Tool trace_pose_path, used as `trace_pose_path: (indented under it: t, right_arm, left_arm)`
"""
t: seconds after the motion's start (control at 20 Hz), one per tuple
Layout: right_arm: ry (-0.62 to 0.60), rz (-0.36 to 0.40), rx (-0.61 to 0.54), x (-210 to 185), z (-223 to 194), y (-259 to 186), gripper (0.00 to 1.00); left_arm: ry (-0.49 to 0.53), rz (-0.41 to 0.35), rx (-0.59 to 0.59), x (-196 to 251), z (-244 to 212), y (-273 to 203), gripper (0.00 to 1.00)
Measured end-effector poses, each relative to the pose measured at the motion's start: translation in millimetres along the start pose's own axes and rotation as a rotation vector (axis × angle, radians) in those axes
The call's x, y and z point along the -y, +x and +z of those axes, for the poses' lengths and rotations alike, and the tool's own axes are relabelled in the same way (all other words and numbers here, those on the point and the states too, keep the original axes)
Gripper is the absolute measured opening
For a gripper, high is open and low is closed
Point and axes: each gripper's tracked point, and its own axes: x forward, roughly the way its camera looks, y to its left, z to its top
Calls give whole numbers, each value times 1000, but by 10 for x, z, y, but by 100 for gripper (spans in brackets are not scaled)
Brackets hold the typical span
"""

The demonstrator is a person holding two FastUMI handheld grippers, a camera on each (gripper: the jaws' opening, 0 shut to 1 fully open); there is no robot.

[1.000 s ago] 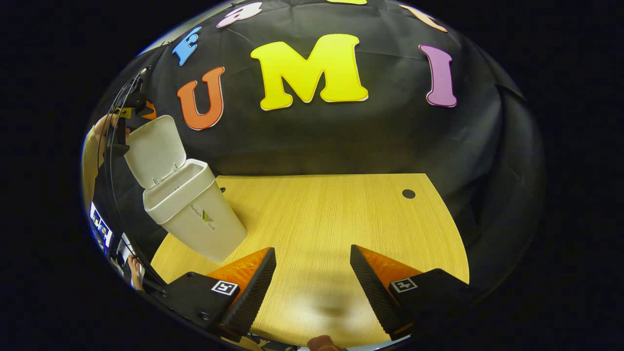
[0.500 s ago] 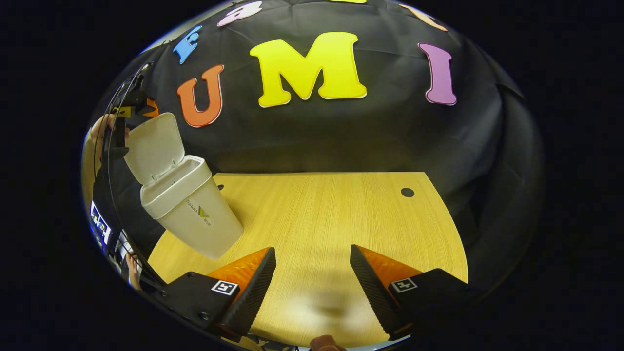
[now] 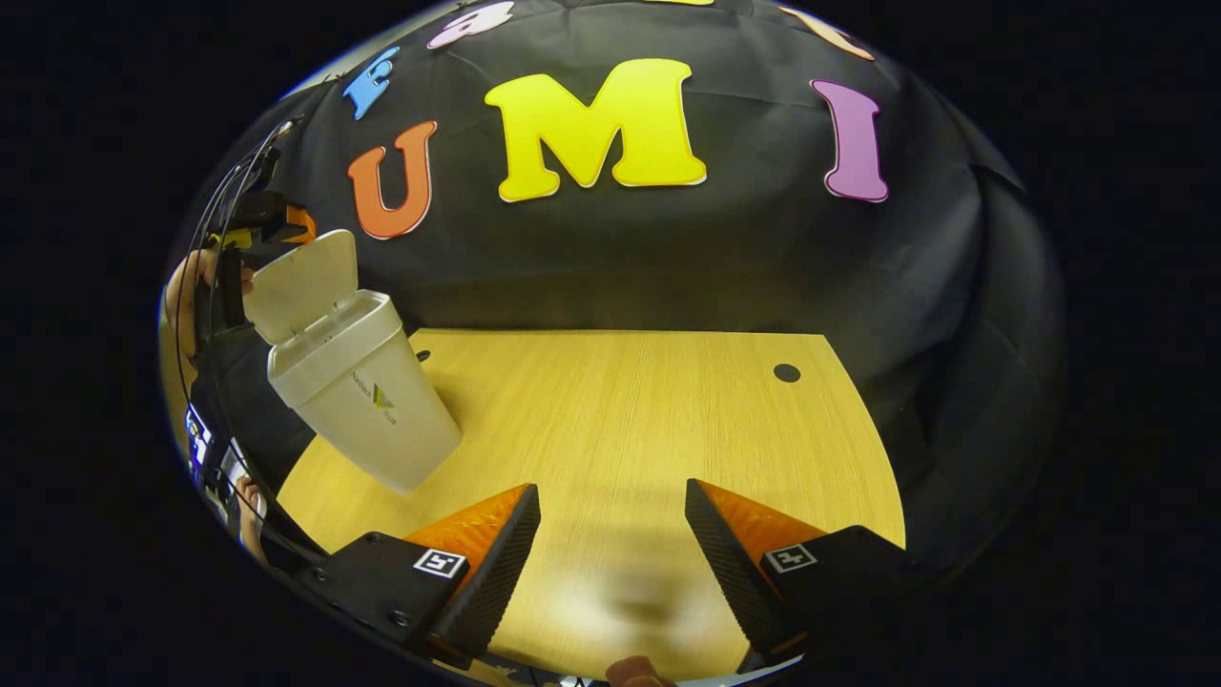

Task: Press the lid of the desktop garbage bin to open it, pick up the crumpled paper on the desktop and throw it into the bin, then pick up the pop can on the desktop and drop it into the bin, and finally close the garbage bin lid.

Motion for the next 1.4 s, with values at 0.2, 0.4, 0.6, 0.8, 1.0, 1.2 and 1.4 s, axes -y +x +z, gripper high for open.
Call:
trace_pose_path:
  t: [0.2,0.4,0.6,0.8,1.0,1.2,1.4]
  right_arm:
    - [-19,2,-13,162,-105,-25,97]
    - [-35,4,-17,301,-221,-77,97]
    - [-31,6,-36,453,-326,-94,94]
    - [-23,30,-46,464,-375,-78,97]
    - [-5,68,-63,475,-440,-41,97]
    - [49,92,-67,568,-435,17,97]
    - [108,101,-71,670,-499,83,97]
  left_arm:
    - [13,-2,-13,145,-334,-62,97]
    - [19,15,-49,249,-645,-117,98]
    - [14,20,-80,326,-892,-149,98]
    - [38,55,-68,334,-994,-161,98]
    - [57,176,-54,298,-1008,-132,100]
    - [-8,285,-53,311,-1055,-128,98]
    - [-62,332,-50,327,-1094,-99,99]
